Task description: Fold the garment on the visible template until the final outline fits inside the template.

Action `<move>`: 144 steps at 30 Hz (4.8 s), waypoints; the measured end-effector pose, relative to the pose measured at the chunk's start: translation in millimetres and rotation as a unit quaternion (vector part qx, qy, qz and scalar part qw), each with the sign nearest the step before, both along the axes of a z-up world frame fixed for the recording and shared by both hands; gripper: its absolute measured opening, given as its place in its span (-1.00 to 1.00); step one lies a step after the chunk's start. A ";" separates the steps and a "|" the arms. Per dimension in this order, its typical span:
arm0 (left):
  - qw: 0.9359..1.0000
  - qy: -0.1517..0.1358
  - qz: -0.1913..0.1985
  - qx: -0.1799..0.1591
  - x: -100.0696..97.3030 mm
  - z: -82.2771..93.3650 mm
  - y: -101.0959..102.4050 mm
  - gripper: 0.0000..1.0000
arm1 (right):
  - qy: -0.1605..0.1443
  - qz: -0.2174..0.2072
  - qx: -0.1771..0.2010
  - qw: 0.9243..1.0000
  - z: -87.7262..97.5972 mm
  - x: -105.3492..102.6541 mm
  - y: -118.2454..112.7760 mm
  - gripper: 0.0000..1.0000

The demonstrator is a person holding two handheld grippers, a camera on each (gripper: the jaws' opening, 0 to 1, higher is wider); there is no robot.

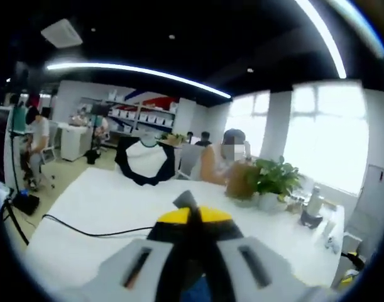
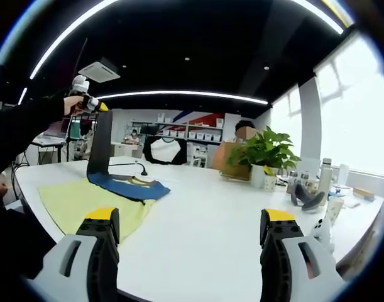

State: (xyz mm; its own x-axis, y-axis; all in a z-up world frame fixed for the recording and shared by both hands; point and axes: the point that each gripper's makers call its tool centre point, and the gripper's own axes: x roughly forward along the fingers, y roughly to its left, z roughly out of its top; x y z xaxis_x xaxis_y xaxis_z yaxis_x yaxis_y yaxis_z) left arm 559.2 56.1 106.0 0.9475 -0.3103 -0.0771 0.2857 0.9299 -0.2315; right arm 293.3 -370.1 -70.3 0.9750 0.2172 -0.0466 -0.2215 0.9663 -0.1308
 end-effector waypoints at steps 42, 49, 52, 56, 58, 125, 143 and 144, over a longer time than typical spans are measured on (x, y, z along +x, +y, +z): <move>0.993 0.044 -0.102 0.037 6.0 -107.4 -138.5 -0.94 | 0.002 -0.010 0.007 1.000 -1.6 -2.8 -10.3 0.91; 0.990 0.067 -0.115 0.044 8.7 -139.7 -153.9 -0.94 | 0.003 -0.009 0.008 1.000 -2.2 -2.0 -9.7 0.91; 0.989 0.071 -0.120 0.047 8.3 -151.1 -160.2 -0.94 | 0.004 -0.010 0.007 1.000 -2.3 -1.5 -10.1 0.91; 0.988 0.079 -0.124 0.052 10.8 -165.7 -167.1 -0.94 | 0.005 -0.009 0.008 1.000 -3.5 -0.4 -9.9 0.91; 0.986 0.091 -0.127 0.059 12.4 -176.8 -170.7 -0.93 | 0.005 -0.009 0.008 1.000 -3.9 0.2 -9.9 0.91; 0.972 0.057 -0.215 0.077 -12.2 -242.1 -236.4 -0.98 | -0.002 -0.012 0.018 1.000 4.1 -0.4 -16.2 0.90; 0.963 0.005 -0.249 0.105 -65.2 -219.1 -205.7 -0.98 | -0.009 -0.003 0.016 1.000 5.7 -2.5 -9.8 0.90; 0.958 -0.016 -0.245 0.146 -67.0 -217.2 -198.5 -0.98 | -0.009 -0.004 0.017 1.000 5.7 -2.5 -10.9 0.90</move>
